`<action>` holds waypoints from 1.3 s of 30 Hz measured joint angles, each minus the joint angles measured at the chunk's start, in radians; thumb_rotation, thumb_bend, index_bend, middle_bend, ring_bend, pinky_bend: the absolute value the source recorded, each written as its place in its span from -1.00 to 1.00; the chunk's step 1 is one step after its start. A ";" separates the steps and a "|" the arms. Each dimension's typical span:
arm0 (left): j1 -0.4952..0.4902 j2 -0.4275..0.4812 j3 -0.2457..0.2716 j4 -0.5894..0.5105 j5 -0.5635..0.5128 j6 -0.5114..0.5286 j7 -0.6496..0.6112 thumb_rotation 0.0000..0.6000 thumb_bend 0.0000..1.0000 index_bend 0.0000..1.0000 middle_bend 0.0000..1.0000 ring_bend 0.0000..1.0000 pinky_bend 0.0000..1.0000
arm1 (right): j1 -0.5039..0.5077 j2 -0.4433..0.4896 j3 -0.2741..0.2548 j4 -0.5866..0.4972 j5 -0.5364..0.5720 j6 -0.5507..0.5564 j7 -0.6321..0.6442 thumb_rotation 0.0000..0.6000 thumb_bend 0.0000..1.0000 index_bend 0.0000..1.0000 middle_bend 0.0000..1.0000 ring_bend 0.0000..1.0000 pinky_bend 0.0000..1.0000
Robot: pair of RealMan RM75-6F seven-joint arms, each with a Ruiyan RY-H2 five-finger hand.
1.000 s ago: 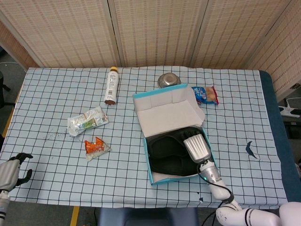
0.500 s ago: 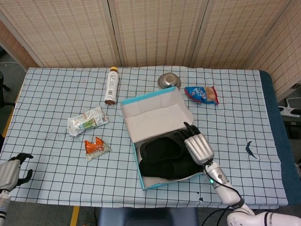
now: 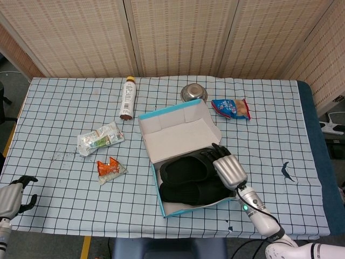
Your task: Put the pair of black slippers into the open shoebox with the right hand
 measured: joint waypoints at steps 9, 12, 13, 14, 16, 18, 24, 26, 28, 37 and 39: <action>-0.001 0.000 0.000 0.002 -0.005 -0.003 0.003 1.00 -0.12 -0.40 -0.52 -0.43 -0.07 | -0.021 0.016 0.005 -0.072 -0.149 0.083 0.137 1.00 -0.58 -0.31 -0.46 -0.85 -0.60; -0.003 -0.001 0.000 0.000 -0.011 -0.007 0.005 1.00 -0.12 -0.40 -0.52 -0.43 -0.07 | -0.020 0.012 0.002 -0.098 -0.186 0.102 0.122 1.00 -0.16 -0.08 -0.28 -0.64 -0.48; -0.004 -0.001 0.000 -0.001 -0.011 -0.007 0.006 1.00 -0.12 -0.40 -0.52 -0.43 -0.07 | -0.016 0.006 0.002 -0.099 -0.190 0.100 0.118 1.00 -0.05 0.00 -0.22 -0.57 -0.44; -0.004 -0.001 0.001 -0.001 -0.009 -0.007 0.009 1.00 -0.12 -0.40 -0.52 -0.43 -0.07 | -0.011 -0.003 0.002 -0.097 -0.194 0.095 0.117 1.00 0.07 0.08 -0.15 -0.50 -0.38; -0.004 -0.001 0.001 -0.001 -0.008 -0.006 0.010 1.00 -0.12 -0.40 -0.52 -0.43 -0.07 | 0.006 -0.028 0.005 -0.083 -0.207 0.083 0.118 1.00 0.22 0.20 -0.03 -0.39 -0.27; -0.004 -0.001 0.001 -0.002 -0.010 -0.006 0.007 1.00 -0.12 -0.40 -0.52 -0.43 -0.07 | 0.023 -0.059 0.009 -0.058 -0.215 0.070 0.124 1.00 0.32 0.28 0.03 -0.32 -0.22; -0.004 0.002 0.001 -0.001 -0.011 -0.009 0.000 1.00 -0.12 -0.40 -0.52 -0.43 -0.07 | 0.077 -0.151 0.029 0.051 -0.217 0.022 0.165 1.00 0.35 0.34 0.07 -0.27 -0.21; -0.003 0.004 0.000 -0.002 -0.009 -0.008 -0.007 1.00 -0.12 -0.40 -0.52 -0.43 -0.07 | 0.092 -0.177 0.034 0.089 -0.212 0.007 0.178 1.00 0.35 0.34 0.08 -0.27 -0.21; -0.002 0.006 0.001 -0.002 -0.004 -0.007 -0.009 1.00 -0.12 -0.40 -0.52 -0.43 -0.07 | 0.107 -0.203 0.036 0.134 -0.206 -0.010 0.190 1.00 0.35 0.34 0.08 -0.27 -0.21; -0.003 0.009 0.001 -0.003 -0.006 -0.011 -0.017 1.00 -0.12 -0.40 -0.52 -0.43 -0.07 | 0.129 -0.262 0.000 0.273 -0.172 -0.069 0.232 1.00 0.35 0.34 0.08 -0.27 -0.21; -0.003 0.010 0.001 -0.004 -0.005 -0.012 -0.017 1.00 -0.12 -0.40 -0.52 -0.43 -0.07 | 0.130 -0.267 -0.007 0.294 -0.164 -0.079 0.239 1.00 0.35 0.34 0.08 -0.27 -0.21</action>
